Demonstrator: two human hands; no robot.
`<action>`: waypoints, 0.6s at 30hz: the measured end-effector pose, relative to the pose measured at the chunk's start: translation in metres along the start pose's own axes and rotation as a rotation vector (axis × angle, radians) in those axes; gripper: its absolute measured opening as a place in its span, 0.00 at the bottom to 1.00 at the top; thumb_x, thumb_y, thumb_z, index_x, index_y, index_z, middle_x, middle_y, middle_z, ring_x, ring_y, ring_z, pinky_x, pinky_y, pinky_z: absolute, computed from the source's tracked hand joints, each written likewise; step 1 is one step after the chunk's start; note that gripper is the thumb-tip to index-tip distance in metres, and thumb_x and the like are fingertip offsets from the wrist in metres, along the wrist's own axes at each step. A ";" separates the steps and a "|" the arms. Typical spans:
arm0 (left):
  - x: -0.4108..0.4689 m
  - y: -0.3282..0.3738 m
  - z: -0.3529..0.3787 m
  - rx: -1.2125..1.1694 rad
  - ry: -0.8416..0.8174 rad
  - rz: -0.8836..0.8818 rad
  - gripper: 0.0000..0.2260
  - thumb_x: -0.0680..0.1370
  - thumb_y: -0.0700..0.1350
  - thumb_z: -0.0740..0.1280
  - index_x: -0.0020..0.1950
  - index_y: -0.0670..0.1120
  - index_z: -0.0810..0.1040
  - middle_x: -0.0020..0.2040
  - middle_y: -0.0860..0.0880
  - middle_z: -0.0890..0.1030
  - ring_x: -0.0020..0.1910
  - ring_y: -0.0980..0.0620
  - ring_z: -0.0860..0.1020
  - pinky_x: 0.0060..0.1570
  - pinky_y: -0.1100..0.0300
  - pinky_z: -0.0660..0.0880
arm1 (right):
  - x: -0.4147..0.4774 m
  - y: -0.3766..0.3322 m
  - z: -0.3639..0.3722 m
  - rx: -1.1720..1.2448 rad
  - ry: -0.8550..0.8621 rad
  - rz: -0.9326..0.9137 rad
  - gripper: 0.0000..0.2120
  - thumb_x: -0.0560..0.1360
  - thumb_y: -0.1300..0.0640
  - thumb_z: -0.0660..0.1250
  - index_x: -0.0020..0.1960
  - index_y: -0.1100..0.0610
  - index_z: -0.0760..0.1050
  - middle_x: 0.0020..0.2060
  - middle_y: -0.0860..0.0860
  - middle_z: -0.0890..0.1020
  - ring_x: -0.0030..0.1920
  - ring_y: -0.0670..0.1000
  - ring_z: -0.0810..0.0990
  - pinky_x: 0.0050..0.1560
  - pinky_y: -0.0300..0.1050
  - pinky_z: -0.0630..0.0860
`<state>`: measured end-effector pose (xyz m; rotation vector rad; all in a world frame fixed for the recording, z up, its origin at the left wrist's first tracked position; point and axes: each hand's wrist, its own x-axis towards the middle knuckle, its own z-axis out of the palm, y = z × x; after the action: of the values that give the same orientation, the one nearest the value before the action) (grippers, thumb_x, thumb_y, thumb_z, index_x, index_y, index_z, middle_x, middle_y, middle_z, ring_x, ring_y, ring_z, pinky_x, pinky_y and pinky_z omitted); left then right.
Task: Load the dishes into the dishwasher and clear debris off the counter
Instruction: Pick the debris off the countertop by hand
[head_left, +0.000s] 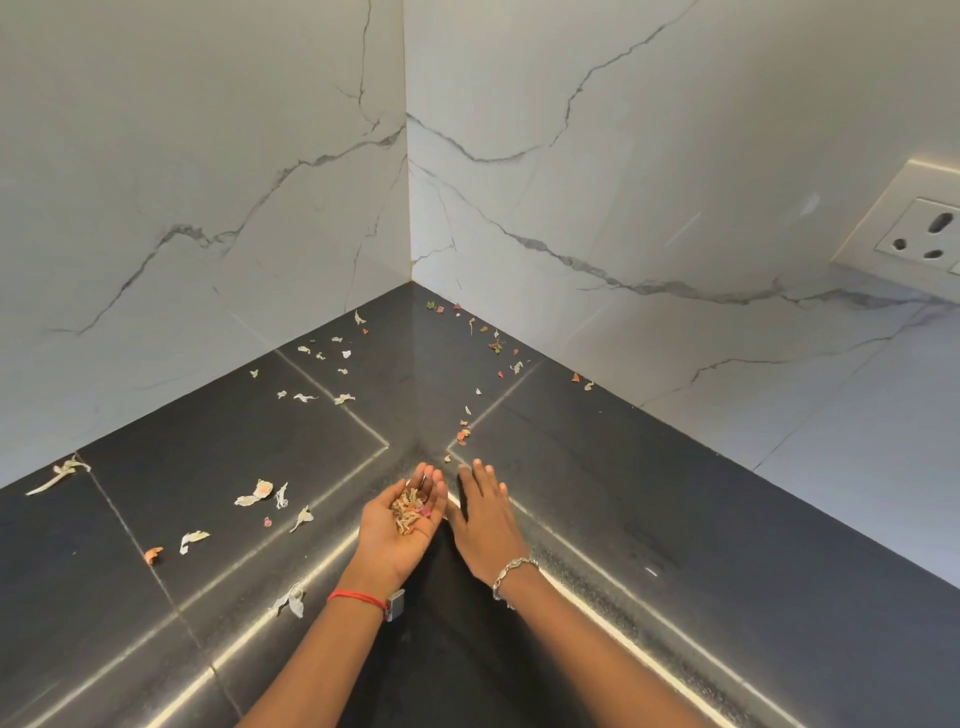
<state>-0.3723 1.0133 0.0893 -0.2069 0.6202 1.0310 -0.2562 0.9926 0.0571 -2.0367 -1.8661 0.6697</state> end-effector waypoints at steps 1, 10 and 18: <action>0.001 0.000 -0.001 0.006 0.005 0.001 0.13 0.80 0.40 0.54 0.46 0.37 0.77 0.36 0.41 0.81 0.33 0.46 0.82 0.34 0.55 0.81 | -0.002 0.000 -0.001 -0.005 0.000 -0.034 0.25 0.81 0.48 0.49 0.76 0.53 0.50 0.76 0.51 0.47 0.76 0.49 0.42 0.73 0.43 0.39; 0.002 0.002 -0.006 -0.008 0.005 0.021 0.15 0.79 0.39 0.55 0.41 0.36 0.79 0.36 0.41 0.81 0.32 0.46 0.82 0.32 0.55 0.81 | -0.020 0.023 -0.019 -0.199 0.006 -0.264 0.23 0.78 0.68 0.54 0.71 0.56 0.64 0.73 0.49 0.62 0.74 0.47 0.59 0.73 0.43 0.59; 0.000 0.005 -0.009 -0.009 0.022 0.021 0.15 0.82 0.41 0.53 0.46 0.36 0.76 0.36 0.41 0.81 0.39 0.47 0.80 0.32 0.56 0.81 | -0.017 0.032 -0.032 0.109 0.267 -0.113 0.11 0.74 0.69 0.61 0.49 0.63 0.82 0.48 0.54 0.83 0.49 0.45 0.79 0.51 0.28 0.70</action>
<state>-0.3800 1.0120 0.0821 -0.2207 0.6389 1.0537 -0.2134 0.9756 0.0700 -1.8356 -1.7347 0.4358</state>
